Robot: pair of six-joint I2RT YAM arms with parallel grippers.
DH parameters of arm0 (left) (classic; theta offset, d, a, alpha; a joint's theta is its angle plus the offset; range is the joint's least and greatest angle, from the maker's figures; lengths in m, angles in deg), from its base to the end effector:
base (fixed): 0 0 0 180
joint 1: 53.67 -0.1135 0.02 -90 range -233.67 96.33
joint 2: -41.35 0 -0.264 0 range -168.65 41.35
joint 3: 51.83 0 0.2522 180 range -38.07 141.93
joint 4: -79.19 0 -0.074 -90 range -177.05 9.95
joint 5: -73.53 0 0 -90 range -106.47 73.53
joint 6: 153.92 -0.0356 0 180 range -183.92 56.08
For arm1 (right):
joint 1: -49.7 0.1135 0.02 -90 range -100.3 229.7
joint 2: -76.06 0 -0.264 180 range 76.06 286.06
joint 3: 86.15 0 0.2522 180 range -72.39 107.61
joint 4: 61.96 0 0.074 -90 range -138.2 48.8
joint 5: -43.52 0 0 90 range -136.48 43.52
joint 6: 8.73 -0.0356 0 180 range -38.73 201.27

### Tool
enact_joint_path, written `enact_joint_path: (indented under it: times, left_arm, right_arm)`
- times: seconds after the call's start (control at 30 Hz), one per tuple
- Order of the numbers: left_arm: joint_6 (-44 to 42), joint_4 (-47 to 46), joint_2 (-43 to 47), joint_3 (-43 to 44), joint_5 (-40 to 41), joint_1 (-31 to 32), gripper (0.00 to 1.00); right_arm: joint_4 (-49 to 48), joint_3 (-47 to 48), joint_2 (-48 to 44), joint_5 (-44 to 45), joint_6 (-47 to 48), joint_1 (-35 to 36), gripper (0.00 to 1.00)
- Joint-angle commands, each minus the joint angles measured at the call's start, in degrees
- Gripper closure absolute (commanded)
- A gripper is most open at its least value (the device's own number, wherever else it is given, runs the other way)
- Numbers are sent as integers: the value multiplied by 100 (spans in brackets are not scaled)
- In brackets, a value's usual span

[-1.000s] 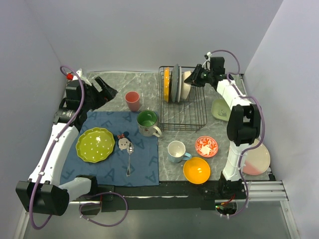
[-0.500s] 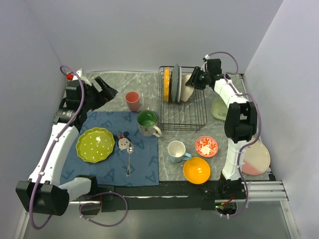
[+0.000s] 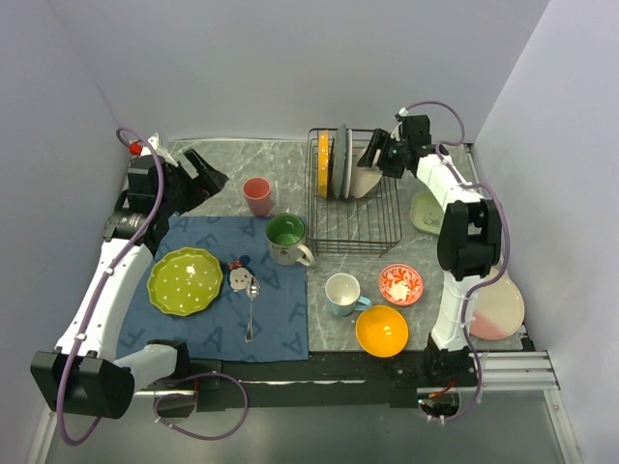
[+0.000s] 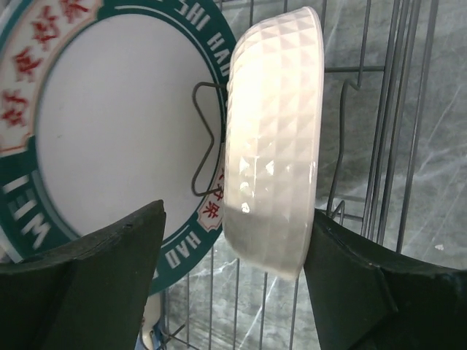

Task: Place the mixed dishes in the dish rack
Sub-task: Insert the plate into the dish rack

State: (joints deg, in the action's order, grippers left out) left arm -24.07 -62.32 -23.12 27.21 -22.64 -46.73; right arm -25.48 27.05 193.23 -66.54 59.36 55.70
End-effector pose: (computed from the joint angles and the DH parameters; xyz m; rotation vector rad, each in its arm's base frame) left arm 0.2480 -0.0340 0.3708 -0.5094 1.9773 -0.6279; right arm 0.4700 0.0617 0.2612 0.1325 2.3061 0.6514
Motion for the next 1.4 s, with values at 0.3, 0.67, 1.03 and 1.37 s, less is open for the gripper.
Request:
enact_joint_path:
  times: [0.3,0.67,1.03,1.37]
  left_arm:
    - [-30,-100,215,56,11,-35,3]
    - [-39,-82,251,91,29,-35,3]
    - [-39,-91,242,99,20,-35,3]
    - [-39,-74,224,117,46,-26,3]
  right_arm:
    - [-382,-425,-906,-191,-182,-2,30]
    - [-813,-793,-1222,-789,-393,-46,34]
    - [-1200,-1102,-1372,-1229,-560,-169,36]
    - [-1112,-970,-1178,-1212,-534,-204,56]
